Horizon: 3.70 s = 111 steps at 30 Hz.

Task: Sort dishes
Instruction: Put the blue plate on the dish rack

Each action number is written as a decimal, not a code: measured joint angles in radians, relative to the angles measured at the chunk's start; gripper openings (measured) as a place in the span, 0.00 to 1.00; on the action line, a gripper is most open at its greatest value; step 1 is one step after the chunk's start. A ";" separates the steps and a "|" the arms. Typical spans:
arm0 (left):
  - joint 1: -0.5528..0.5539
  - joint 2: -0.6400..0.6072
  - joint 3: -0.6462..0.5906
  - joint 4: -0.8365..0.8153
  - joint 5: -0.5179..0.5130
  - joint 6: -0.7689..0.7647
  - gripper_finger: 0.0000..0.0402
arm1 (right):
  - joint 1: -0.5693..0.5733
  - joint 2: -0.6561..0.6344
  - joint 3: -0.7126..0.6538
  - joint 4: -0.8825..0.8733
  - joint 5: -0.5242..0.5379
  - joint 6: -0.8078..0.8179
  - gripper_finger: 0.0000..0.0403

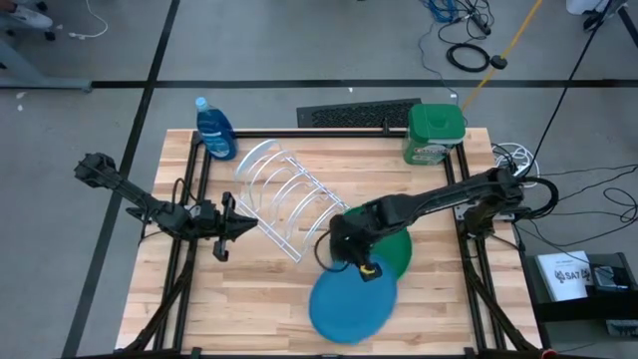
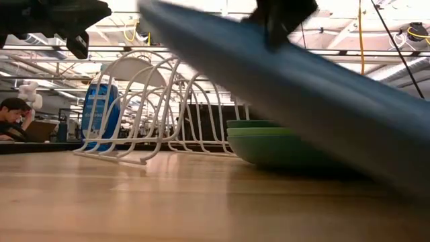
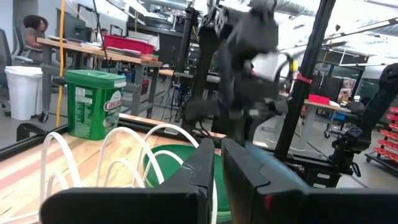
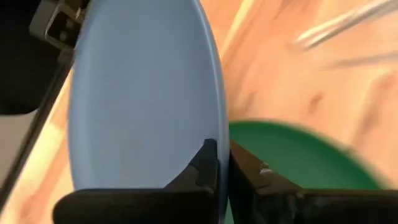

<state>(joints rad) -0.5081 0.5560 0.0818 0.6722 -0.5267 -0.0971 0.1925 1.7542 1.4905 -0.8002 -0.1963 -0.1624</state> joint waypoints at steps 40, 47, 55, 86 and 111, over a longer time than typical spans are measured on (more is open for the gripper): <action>0.000 -0.002 0.000 0.537 0.393 0.286 0.08 | -0.218 -0.096 0.336 0.630 0.467 -0.920 0.02; 0.000 -0.005 0.000 0.620 0.404 0.348 0.08 | -0.314 -0.066 0.336 0.659 0.371 -0.927 0.02; 0.000 -0.006 0.000 0.692 0.403 0.388 0.08 | -0.421 -0.054 0.336 0.641 0.216 -0.884 0.01; 0.000 -0.007 0.000 0.677 0.316 0.401 0.08 | -0.526 0.328 0.846 0.166 0.009 -0.808 0.01; 0.000 -0.007 0.000 0.653 0.282 0.401 0.08 | -0.474 0.426 0.846 0.134 0.062 -0.780 0.17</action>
<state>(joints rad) -0.5079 0.5491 0.0822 1.3257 -0.2443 0.3035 -0.2816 2.1803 2.3363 -0.6657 -0.1347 -0.9424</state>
